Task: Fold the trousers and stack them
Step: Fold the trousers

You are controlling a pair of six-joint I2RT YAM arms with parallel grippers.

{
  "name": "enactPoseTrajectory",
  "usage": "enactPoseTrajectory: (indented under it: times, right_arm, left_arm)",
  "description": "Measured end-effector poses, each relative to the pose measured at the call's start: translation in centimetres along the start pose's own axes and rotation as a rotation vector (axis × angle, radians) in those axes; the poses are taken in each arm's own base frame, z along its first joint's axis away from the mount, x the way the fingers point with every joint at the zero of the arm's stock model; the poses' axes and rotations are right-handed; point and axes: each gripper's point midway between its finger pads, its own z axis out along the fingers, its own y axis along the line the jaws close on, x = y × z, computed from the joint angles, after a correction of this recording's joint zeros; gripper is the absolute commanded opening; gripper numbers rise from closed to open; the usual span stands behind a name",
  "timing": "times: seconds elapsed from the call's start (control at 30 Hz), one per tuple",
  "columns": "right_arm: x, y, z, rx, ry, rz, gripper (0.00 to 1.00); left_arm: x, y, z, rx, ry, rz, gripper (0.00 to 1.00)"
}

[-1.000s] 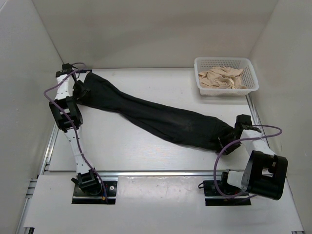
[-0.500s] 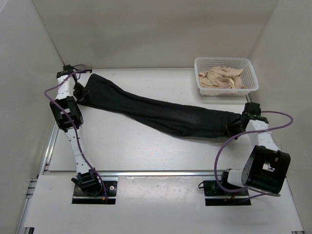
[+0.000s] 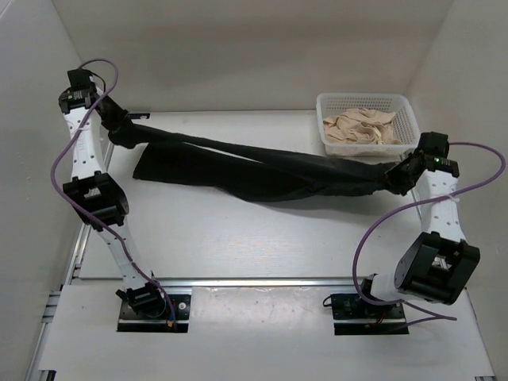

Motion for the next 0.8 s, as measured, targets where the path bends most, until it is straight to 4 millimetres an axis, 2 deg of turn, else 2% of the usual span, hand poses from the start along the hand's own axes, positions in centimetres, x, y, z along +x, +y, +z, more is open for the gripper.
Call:
enactPoseTrajectory:
  times: [0.03, 0.1, 0.17, 0.23, 0.27, 0.3, 0.37, 0.43, 0.5, 0.57, 0.63, 0.67, 0.73, 0.77, 0.8]
  right_arm:
    - [0.8, -0.9, 0.3, 0.022, 0.013, 0.003, 0.00]
    - [2.7, -3.1, 1.0, 0.080, 0.048, 0.013, 0.07]
    - [4.3, -5.8, 1.9, 0.157, 0.084, 0.033, 0.17]
    - [5.5, -7.9, 2.4, 0.221, 0.112, 0.046, 0.17]
    - [6.0, -8.6, 2.5, 0.246, 0.121, 0.050, 0.14]
    - [6.1, -9.2, 2.6, 0.265, 0.122, 0.051, 0.06]
    - [6.1, -9.5, 2.6, 0.279, 0.114, 0.049, 0.03]
    - [5.9, -9.4, 2.5, 0.277, 0.102, 0.045, 0.02]
    - [5.6, -9.3, 2.4, 0.271, 0.087, 0.042, 0.02]
    - [5.4, -9.3, 2.4, 0.269, 0.079, 0.039, 0.03]
    - [5.4, -9.3, 2.4, 0.269, 0.079, 0.038, 0.04]
    - [5.4, -9.3, 2.4, 0.269, 0.079, 0.036, 0.04]
    - [5.4, -9.3, 2.4, 0.267, 0.079, 0.035, 0.04]
    - [5.5, -9.3, 2.4, 0.266, 0.080, 0.035, 0.04]
    - [5.5, -9.3, 2.4, 0.266, 0.081, 0.035, 0.04]
  left_arm:
    - [0.2, 0.1, -0.5, 0.000, -0.002, 0.000, 0.18]
    - [1.0, 1.1, -0.2, -0.025, 0.015, -0.001, 0.19]
    - [1.5, 3.0, 1.9, -0.074, 0.040, -0.004, 0.28]
    - [2.8, 5.8, 4.7, -0.144, 0.095, -0.021, 0.28]
    - [4.1, 7.4, 6.2, -0.181, 0.137, -0.033, 0.28]
    - [5.5, 9.1, 7.5, -0.220, 0.183, -0.043, 0.10]
    - [8.4, 12.1, 9.0, -0.295, 0.272, -0.061, 0.10]
    - [9.4, 13.2, 9.1, -0.335, 0.304, -0.064, 0.12]
    - [8.6, 13.0, 8.8, -0.336, 0.280, -0.050, 0.29]
    - [7.0, 12.2, 8.4, -0.322, 0.232, -0.034, 0.60]
    - [5.9, 11.6, 7.8, -0.311, 0.196, -0.025, 0.60]
    - [5.9, 11.4, 7.4, -0.311, 0.188, -0.026, 0.57]
    - [6.3, 11.6, 6.7, -0.317, 0.188, -0.029, 0.57]
    - [6.9, 11.9, 6.3, -0.325, 0.196, -0.030, 0.60]
    - [7.6, 12.2, 6.0, -0.331, 0.207, -0.032, 0.78]
